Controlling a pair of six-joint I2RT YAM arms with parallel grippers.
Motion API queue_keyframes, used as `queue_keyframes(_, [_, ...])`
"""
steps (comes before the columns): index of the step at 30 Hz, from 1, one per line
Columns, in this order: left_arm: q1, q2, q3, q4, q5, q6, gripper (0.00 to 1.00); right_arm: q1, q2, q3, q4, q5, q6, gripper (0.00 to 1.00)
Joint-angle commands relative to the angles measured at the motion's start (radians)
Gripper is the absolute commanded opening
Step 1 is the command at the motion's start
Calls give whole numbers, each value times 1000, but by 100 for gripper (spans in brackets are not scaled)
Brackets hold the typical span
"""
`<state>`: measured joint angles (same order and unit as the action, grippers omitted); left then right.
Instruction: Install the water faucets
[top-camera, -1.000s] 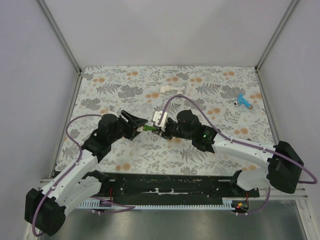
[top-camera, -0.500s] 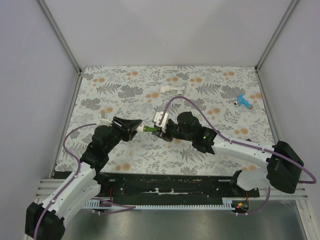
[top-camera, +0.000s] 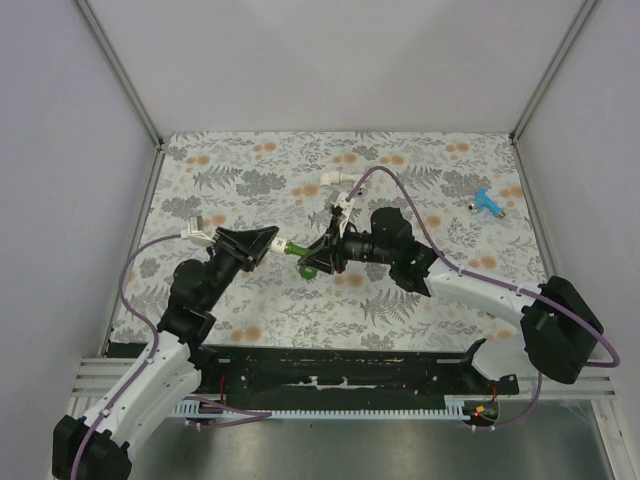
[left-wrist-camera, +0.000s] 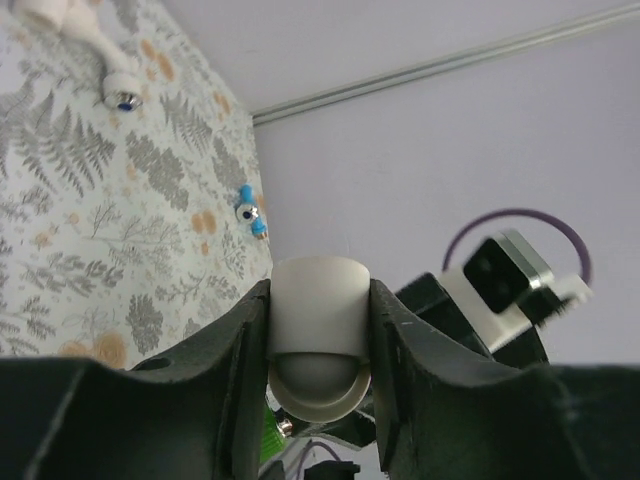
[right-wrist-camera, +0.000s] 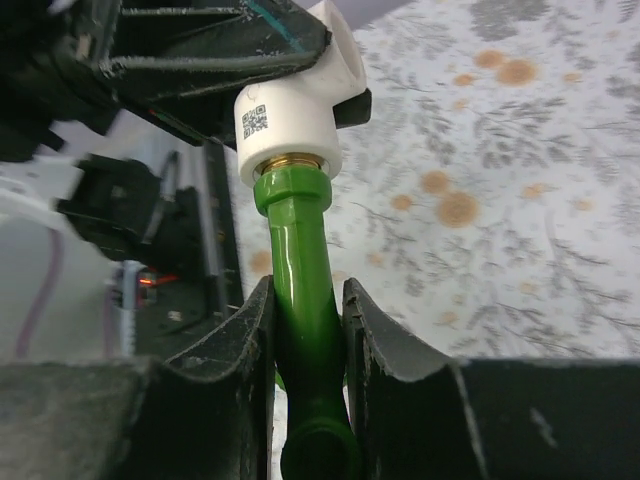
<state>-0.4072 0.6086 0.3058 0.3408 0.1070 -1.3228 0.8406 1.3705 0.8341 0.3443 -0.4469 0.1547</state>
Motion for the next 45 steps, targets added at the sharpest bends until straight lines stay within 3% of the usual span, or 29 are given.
queue_keyframes(1, [1, -64, 0, 257, 10, 200, 2, -93, 64, 17, 237, -237, 446, 0])
queue_keyframes(9, [1, -18, 39, 492, 154, 330, 2, -150, 260, 7, 806, -363, 1012, 5])
queue_keyframes(12, [1, -1, 68, 524, 203, 379, 2, -182, 335, 2, 990, -351, 1172, 13])
queue_keyframes(20, [2, -32, 156, 358, 201, 555, 2, -259, 351, 2, 1042, -375, 1194, 53])
queue_keyframes(21, [1, -36, 174, 316, 192, 579, 2, -271, 345, -1, 1039, -377, 1189, 62])
queue_keyframes(23, [1, -44, 199, 241, 177, 622, 2, -304, 337, -9, 1035, -386, 1183, 98])
queue_keyframes(25, [2, -41, 219, 192, 157, 639, 2, -331, 332, -13, 1029, -400, 1174, 98])
queue_keyframes(29, [1, -18, 302, 26, 134, 692, 2, -391, 296, -38, 888, -424, 1061, 98])
queue_keyframes(35, [-1, 3, 433, -241, 17, 819, 2, -419, 83, -46, 274, -342, 576, 98])
queue_keyframes(40, [-1, 23, 496, -368, -67, 913, 2, -417, -77, -6, -146, -97, 235, 98])
queue_keyframes(43, [-1, 36, 533, -410, -75, 955, 2, -417, -134, 2, -260, 0, 119, 98])
queue_keyframes(45, [-1, 48, 558, -437, -72, 973, 2, -419, -174, -41, -188, 5, 105, 98])
